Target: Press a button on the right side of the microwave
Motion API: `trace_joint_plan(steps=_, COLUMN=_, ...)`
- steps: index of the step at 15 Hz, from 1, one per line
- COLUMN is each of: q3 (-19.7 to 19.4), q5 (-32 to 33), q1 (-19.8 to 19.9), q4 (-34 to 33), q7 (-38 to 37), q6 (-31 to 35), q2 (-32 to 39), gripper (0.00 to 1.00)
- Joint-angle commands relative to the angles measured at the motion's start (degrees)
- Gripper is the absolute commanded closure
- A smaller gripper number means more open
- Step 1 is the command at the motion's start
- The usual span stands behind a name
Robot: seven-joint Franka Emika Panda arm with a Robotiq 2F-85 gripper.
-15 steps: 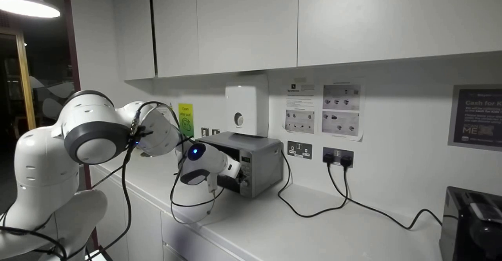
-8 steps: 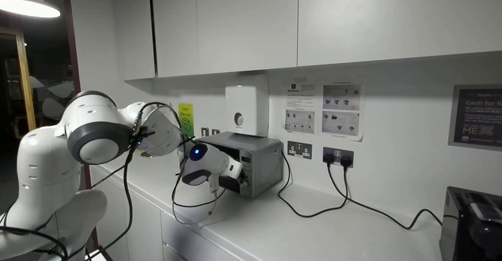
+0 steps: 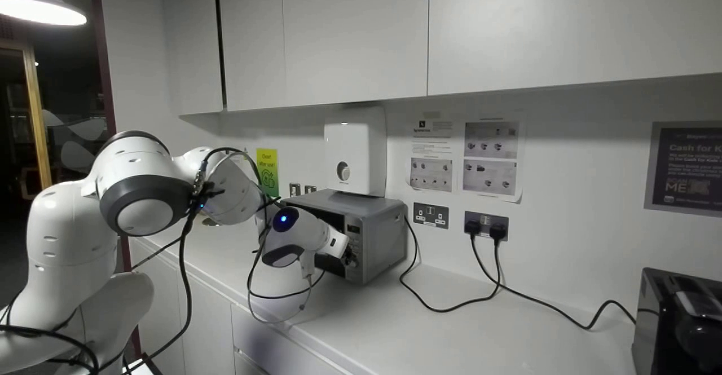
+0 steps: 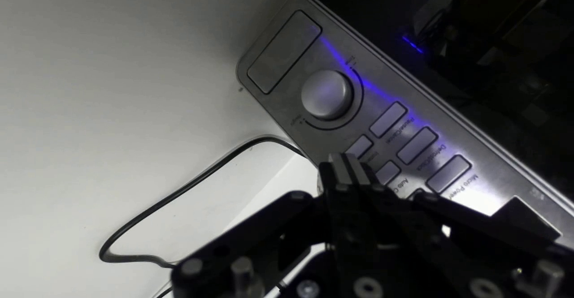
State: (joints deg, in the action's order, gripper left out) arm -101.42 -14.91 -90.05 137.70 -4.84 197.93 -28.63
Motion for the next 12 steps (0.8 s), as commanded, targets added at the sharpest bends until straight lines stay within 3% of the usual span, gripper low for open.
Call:
trace_joint_plan(steps=1, q3=-1.83, q5=0.47, q1=-2.25, q4=-1.82, q7=-0.64, q6=-0.16, q2=-0.26, gripper=1.0)
trace_joint_plan(steps=12, q3=-3.56, q5=0.29, q1=-4.55, q4=-3.04, q7=-0.53, q6=-0.14, q2=-0.32, gripper=1.0)
